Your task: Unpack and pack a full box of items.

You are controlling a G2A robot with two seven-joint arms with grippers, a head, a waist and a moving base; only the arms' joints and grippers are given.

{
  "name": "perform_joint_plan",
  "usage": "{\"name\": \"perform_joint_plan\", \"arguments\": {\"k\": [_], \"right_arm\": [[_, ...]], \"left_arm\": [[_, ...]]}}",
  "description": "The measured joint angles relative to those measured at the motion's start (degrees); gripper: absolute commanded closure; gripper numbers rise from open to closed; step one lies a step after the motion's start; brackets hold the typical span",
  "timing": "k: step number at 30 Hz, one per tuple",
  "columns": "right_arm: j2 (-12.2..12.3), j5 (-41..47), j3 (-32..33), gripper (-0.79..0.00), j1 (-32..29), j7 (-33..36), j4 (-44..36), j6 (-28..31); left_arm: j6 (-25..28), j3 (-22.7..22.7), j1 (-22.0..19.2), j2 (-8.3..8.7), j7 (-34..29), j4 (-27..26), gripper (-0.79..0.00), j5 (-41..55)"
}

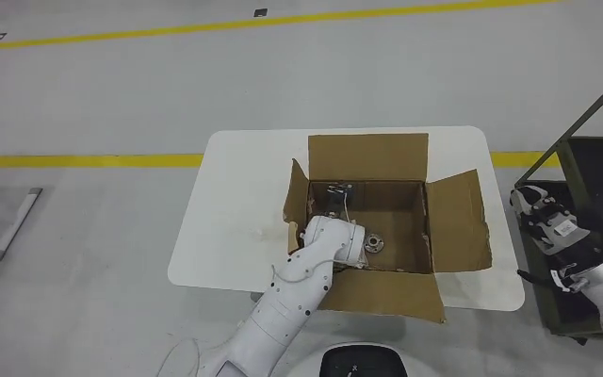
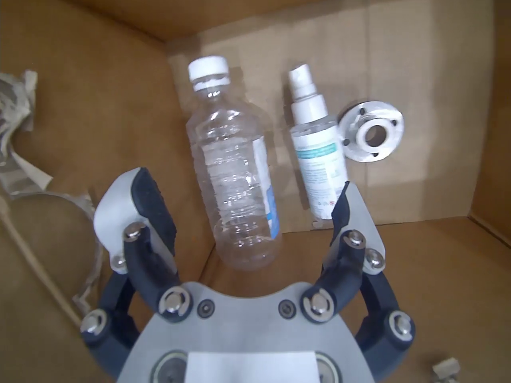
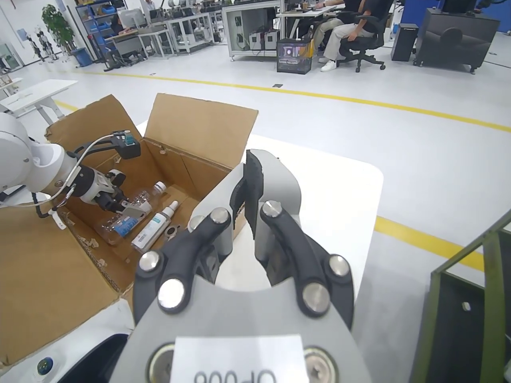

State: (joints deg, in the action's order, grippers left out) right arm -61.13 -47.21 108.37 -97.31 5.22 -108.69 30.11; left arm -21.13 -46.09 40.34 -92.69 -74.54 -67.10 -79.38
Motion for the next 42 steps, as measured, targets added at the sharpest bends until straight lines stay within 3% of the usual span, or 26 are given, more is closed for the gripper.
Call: {"name": "perform_joint_plan", "arguments": {"k": [7, 15, 17, 18, 20, 21, 22, 24, 30, 32, 36, 38, 42], "right_arm": [[-0.1, -1.6, -2.8, 0.000, 1.6, 0.7, -0.2, 0.4], [-0.2, -3.2, -4.8, 0.000, 2.6, 0.6, 0.4, 0.6], [-0.2, -3.4, -5.1, 0.000, 2.9, 0.5, 0.7, 0.7], [-0.2, -3.4, -5.2, 0.000, 3.0, 0.5, 0.9, 0.7], [-0.2, -3.5, -5.3, 0.000, 3.1, 0.5, 1.0, 0.8], [-0.2, -3.5, -5.4, 0.000, 3.1, 0.5, 1.1, 0.8], [-0.2, -3.5, -5.4, 0.000, 3.2, 0.5, 1.2, 0.8], [-0.2, -3.5, -5.4, 0.000, 3.3, 0.5, 1.2, 0.8], [-0.2, -3.5, -5.5, 0.000, 3.3, 0.4, 1.3, 0.7], [-0.2, -3.6, -5.5, 0.000, 3.2, 0.4, 1.3, 0.7], [-0.2, -3.8, -5.4, 0.000, 3.0, 0.4, 1.1, 0.5], [-0.2, -3.8, -5.2, 0.000, 2.8, 0.5, 1.1, 0.3], [-0.2, -3.8, -4.9, 0.000, 2.4, 0.5, 1.0, 0.3]], "left_arm": [[-0.4, 0.7, -2.4, -1.37, -1.2, 6.2, -0.754, 0.2], [-0.1, 2.0, -4.2, -3.13, 0.0, 12.7, -0.702, 1.2], [0.0, 2.2, -4.8, -3.57, 0.2, 14.1, -0.619, 1.4], [-0.1, 2.3, -5.0, -3.75, 0.4, 14.7, -0.613, 1.4], [-0.2, 2.5, -5.5, -4.15, 0.8, 16.0, -0.462, 1.5], [-0.2, 2.5, -5.6, -4.32, 0.9, 16.5, -0.443, 1.6], [-0.3, 2.5, -5.9, -4.54, 1.1, 17.1, -0.369, 1.7], [-0.3, 2.6, -6.2, -4.85, 1.2, 17.7, -0.326, 1.7], [-0.1, 2.7, -7.0, -5.59, 0.8, 18.1, -0.397, 1.3], [-0.1, 2.4, -6.9, -5.72, 0.9, 18.9, -0.508, 1.2], [0.1, 2.0, -6.9, -6.03, 1.4, 20.3, -0.566, 1.4], [0.2, 1.9, -6.9, -6.23, 1.6, 21.0, -0.533, 1.4], [0.2, 1.8, -7.0, -6.63, 1.9, 22.1, -0.317, 1.4]]}}
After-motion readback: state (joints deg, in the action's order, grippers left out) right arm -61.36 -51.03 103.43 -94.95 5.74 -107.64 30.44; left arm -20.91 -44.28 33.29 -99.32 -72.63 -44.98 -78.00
